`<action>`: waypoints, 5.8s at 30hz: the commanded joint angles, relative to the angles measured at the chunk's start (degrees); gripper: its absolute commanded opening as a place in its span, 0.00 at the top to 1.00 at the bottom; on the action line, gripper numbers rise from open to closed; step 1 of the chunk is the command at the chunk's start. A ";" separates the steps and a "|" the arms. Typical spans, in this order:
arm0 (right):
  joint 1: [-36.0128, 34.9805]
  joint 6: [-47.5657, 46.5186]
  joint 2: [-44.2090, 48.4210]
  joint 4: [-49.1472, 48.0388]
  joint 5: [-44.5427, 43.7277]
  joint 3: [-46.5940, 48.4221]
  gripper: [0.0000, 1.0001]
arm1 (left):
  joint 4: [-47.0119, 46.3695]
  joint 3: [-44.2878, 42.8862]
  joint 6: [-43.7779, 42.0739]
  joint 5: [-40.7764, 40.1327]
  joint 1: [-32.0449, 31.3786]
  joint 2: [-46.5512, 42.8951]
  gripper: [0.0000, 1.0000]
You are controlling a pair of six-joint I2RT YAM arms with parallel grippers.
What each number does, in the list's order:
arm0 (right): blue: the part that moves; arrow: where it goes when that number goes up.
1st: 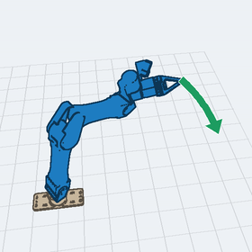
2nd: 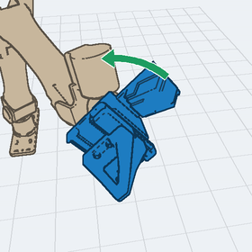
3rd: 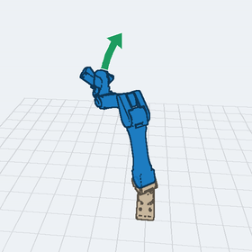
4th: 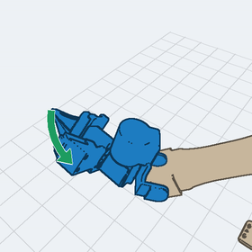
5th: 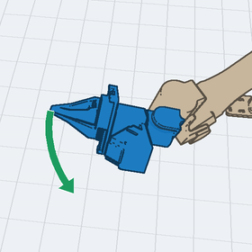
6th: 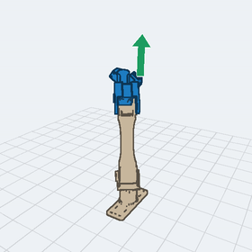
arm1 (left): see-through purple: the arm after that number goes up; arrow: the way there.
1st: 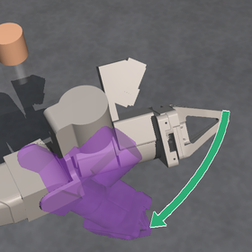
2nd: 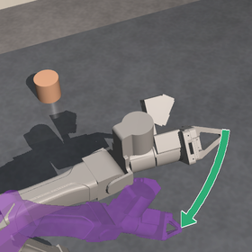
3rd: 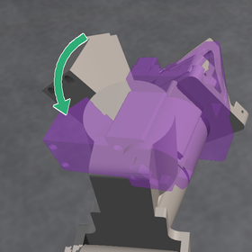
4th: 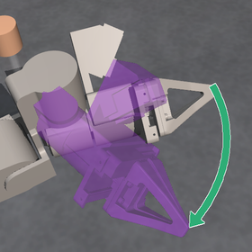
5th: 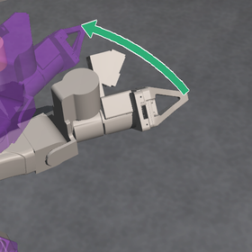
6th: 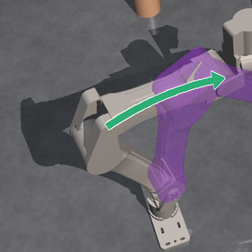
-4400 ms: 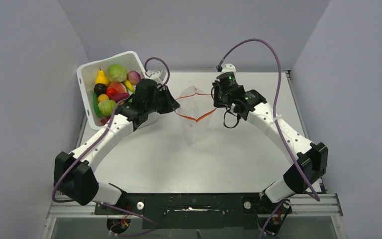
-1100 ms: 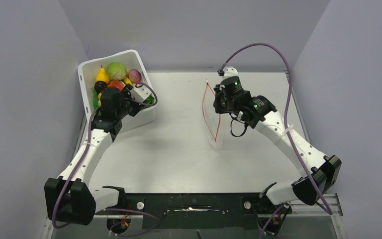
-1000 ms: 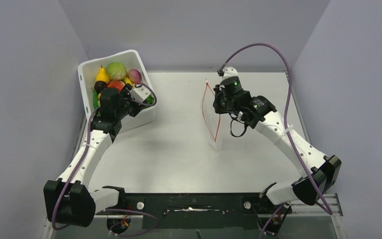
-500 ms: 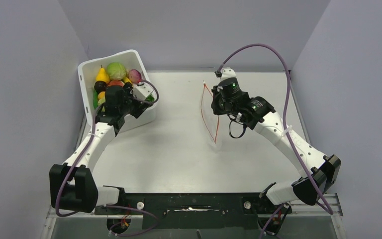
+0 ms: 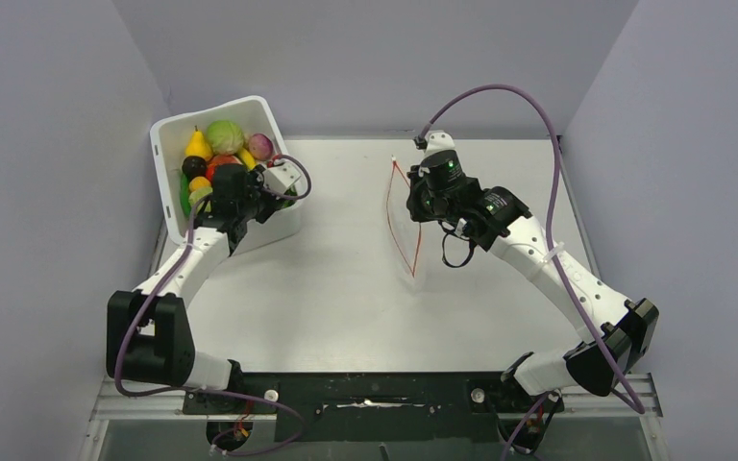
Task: Place the food in the zip-top bag and seal the zipper
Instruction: Pick up the fake vegetable from the bin, then place the fake vegetable in the zipper food storage bag.
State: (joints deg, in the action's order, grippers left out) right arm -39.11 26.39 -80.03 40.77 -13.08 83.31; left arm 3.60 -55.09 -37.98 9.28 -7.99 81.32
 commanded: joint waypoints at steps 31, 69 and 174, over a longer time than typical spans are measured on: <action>-0.30 5.29 -1.54 -7.08 6.41 -0.60 1.00 | -1.12 -13.37 37.35 0.95 -2.56 -17.82 1.00; 1.09 12.81 -3.18 -14.21 10.35 -2.38 1.00 | -35.13 -0.65 99.30 34.82 -4.03 -23.55 1.00; 7.50 40.89 6.95 -56.07 49.51 -21.69 1.00 | -30.90 22.25 86.55 -1.95 -25.28 -29.80 1.00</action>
State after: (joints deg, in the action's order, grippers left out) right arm -31.20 65.17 -76.23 -10.24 33.80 60.49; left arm -23.29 -30.83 51.68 8.49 -32.97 51.03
